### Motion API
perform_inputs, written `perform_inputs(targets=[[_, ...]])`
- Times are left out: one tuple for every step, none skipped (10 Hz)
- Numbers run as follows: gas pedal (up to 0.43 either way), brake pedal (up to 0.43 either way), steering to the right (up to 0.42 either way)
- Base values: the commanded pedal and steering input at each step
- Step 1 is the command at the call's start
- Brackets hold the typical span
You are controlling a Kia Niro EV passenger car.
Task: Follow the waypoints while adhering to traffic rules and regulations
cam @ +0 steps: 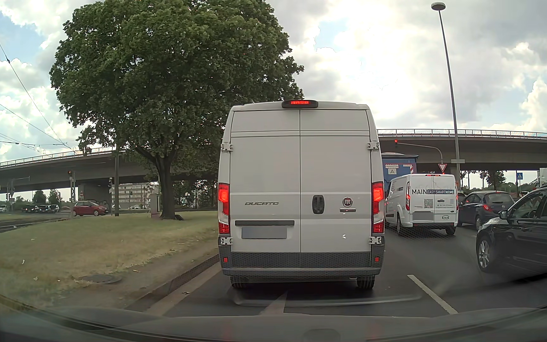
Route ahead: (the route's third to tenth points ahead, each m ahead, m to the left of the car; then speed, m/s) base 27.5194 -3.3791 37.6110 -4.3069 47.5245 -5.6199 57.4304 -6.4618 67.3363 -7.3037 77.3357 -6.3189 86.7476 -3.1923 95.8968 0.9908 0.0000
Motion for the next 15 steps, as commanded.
perform_inputs(targets=[[0.000,0.317,0.002],[0.000,0.317,0.002],[0.000,0.317,0.002],[0.000,0.317,0.002],[0.000,0.317,0.002],[0.000,0.317,0.002],[0.000,0.317,0.002],[0.000,0.317,0.002],[0.000,0.317,0.002],[0.000,0.317,0.002],[0.000,0.317,0.002],[0.000,0.323,0.002],[0.000,0.317,0.002],[0.000,0.323,0.002],[0.000,0.317,0.002]])
